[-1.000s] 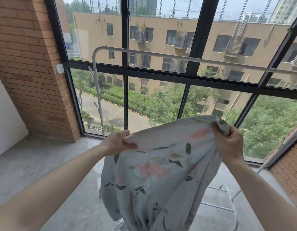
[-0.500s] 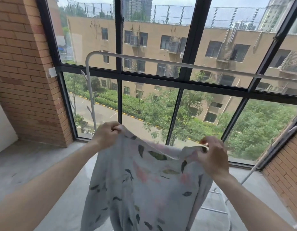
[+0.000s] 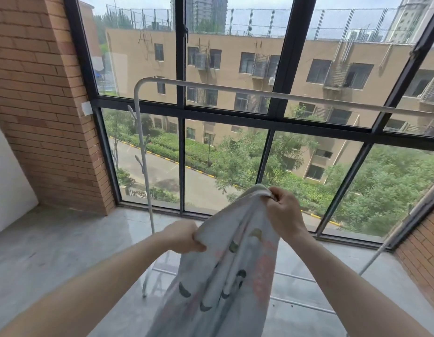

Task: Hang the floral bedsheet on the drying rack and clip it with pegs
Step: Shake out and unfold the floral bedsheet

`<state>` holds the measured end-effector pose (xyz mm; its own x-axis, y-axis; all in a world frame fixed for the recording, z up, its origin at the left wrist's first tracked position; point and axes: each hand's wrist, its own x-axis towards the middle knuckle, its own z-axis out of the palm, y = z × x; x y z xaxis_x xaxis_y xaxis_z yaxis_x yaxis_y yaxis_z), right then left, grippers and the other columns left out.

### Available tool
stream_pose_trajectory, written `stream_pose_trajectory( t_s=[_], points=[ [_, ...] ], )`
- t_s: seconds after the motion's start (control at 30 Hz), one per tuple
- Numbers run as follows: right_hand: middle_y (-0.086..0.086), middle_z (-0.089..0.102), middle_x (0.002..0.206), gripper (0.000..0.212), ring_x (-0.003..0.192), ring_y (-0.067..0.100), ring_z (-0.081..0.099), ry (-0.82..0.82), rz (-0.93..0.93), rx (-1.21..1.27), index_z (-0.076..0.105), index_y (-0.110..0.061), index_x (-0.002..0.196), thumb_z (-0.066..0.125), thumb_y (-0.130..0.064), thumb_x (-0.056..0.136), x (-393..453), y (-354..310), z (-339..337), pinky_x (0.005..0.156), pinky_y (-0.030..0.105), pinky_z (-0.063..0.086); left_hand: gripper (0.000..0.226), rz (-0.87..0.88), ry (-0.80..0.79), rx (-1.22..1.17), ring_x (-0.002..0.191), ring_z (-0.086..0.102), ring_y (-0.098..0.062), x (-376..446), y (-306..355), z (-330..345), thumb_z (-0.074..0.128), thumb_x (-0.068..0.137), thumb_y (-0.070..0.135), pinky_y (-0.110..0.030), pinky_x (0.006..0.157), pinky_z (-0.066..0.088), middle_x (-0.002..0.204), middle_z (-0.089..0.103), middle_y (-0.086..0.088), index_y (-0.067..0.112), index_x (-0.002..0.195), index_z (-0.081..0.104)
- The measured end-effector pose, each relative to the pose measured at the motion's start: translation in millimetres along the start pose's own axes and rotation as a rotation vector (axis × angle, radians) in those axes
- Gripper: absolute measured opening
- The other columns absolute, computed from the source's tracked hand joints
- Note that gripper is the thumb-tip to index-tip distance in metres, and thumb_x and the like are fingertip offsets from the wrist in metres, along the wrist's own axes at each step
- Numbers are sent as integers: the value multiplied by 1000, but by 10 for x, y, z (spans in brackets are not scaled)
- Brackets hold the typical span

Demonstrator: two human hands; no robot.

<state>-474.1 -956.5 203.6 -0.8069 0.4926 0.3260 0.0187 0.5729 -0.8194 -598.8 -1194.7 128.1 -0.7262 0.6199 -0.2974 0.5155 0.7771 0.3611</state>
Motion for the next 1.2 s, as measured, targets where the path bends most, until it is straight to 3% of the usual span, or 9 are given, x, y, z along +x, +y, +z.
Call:
stream_pose_trajectory(
  t_s=[0.13,0.3,0.5,0.6,0.67,0.73,0.83,1.0,1.2],
  points=[
    [7,44,55,26,49,15,34,54,14,15,59,1,73,58,-10,96,58,77,-166,47,28,24,33,-219,-58,-147,61,51,-17,60,-695,553,66,77,42,-27,52,33,60,52,7,23,53,53],
    [5,48,53,30,51,22,40,110,93,-147,55,-5,66,58,-9,96,109,311,-399,51,30,27,28,-324,241,-627,88,64,-28,150,-1082,138,64,94,38,-33,70,42,94,71,-5,12,97,72],
    [9,69,89,8,83,34,63,71,201,-359,62,-24,91,63,-24,99,96,552,-472,72,45,54,27,27,568,-719,61,41,-15,-75,-307,-1039,59,103,30,-29,53,31,71,44,-2,10,87,52],
    [-8,59,120,60,110,17,57,-202,66,-301,50,-25,137,77,-47,88,78,287,-139,93,42,53,21,268,420,-703,46,33,-5,-184,246,-1358,61,103,21,-20,42,25,60,42,8,14,85,53],
    [-14,60,124,68,112,10,56,-296,-61,-268,50,-29,144,75,-56,87,86,31,137,95,40,51,23,383,304,-612,45,32,-5,-192,568,-1447,63,102,21,-21,41,25,57,45,13,19,82,54],
    [-12,73,101,33,89,12,67,-296,-105,-241,71,-28,114,64,-53,94,123,-99,307,77,38,56,22,456,235,-472,47,36,-5,-177,749,-1449,65,101,22,-21,42,30,62,51,11,22,82,54],
    [-11,47,52,40,47,12,40,-214,-45,-90,53,-20,62,58,-32,101,151,-33,309,51,32,31,26,464,278,-197,59,50,-9,-165,683,-1325,81,86,38,-24,51,42,74,62,4,29,82,57],
    [2,34,53,46,46,12,26,-115,-47,78,41,-17,61,58,-19,103,96,-116,147,48,33,22,39,103,0,255,66,61,-23,-51,133,-656,82,75,50,-30,55,46,67,64,-2,17,69,62],
    [0,34,49,49,43,12,26,0,-34,32,43,-5,61,64,-27,100,150,1,-89,45,26,21,35,-215,16,96,78,68,-21,22,-715,-129,68,83,55,-27,61,46,80,69,2,19,82,70]
  ],
)
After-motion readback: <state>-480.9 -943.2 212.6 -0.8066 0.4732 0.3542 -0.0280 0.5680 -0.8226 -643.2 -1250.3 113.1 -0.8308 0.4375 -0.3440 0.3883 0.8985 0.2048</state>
